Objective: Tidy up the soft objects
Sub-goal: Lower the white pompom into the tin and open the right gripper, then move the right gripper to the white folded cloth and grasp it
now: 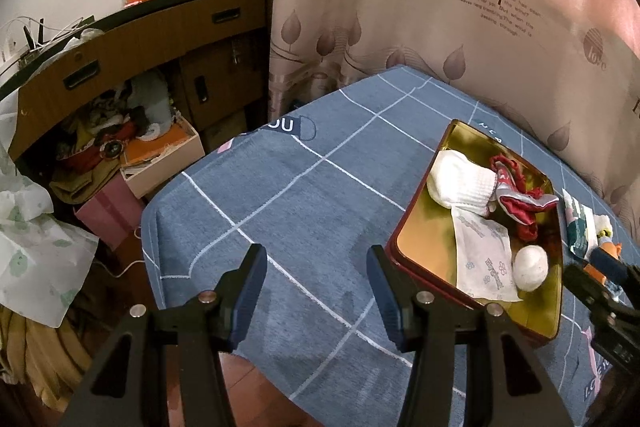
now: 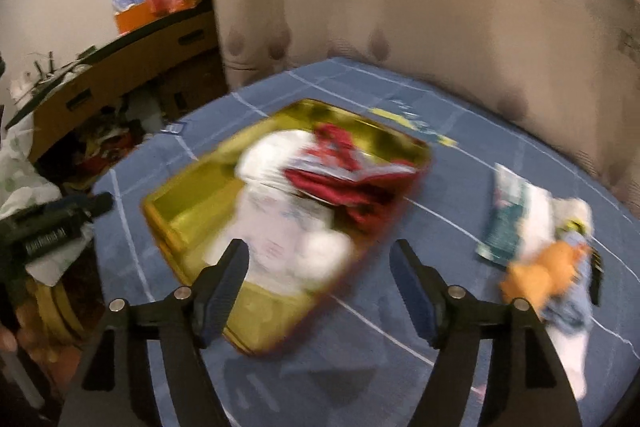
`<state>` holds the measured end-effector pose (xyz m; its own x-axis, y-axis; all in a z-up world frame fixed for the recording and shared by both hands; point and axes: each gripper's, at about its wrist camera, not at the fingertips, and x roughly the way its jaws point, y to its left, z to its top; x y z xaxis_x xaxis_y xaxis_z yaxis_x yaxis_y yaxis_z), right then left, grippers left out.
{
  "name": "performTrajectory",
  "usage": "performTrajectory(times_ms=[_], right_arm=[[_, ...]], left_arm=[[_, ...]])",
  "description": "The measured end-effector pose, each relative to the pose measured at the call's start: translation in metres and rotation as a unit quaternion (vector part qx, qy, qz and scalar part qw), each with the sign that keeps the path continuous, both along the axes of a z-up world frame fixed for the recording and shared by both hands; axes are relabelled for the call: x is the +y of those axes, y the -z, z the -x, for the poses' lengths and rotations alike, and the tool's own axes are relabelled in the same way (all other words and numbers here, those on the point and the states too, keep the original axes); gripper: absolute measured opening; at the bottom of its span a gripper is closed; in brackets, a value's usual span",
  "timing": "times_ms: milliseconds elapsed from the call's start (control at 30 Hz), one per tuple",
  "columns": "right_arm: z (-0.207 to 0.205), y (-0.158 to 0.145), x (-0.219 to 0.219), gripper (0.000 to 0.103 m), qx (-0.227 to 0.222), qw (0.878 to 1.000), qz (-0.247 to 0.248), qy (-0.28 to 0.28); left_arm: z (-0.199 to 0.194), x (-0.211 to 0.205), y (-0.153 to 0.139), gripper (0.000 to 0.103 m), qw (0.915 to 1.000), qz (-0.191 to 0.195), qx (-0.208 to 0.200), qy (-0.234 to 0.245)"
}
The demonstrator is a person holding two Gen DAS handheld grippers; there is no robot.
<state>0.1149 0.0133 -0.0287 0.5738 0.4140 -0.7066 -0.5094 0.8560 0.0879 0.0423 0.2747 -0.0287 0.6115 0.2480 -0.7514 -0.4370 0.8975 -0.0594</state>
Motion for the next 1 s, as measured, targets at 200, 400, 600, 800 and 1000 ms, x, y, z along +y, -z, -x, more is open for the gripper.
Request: performTrajectory(times_ms=[200,400,600,800,1000], right_arm=[[0.002,0.014,-0.070,0.073,0.008,0.997,0.035,0.064],[0.000,0.026,-0.148,0.083,0.021,0.986,0.046,0.158],[-0.008,0.046,-0.185,0.084,0.037,0.977,0.064,0.199],[-0.023,0.072,-0.196,0.084,0.068,0.973,0.055,0.213],[-0.032,0.082,-0.199,0.081,0.072,0.972,0.046,0.218]], left_arm=[[0.001,-0.002,0.000,0.053,1.0000,0.001,0.002,0.004],[0.001,-0.010,0.000,0.053,0.9999,-0.011,0.000,0.012],[0.001,-0.015,0.000,0.053,0.9993,-0.035,-0.003,0.015],[0.002,-0.018,-0.001,0.053,0.9991,-0.033,-0.019,0.020],[0.001,-0.040,-0.002,0.053,0.9956,-0.051,-0.030,0.073]])
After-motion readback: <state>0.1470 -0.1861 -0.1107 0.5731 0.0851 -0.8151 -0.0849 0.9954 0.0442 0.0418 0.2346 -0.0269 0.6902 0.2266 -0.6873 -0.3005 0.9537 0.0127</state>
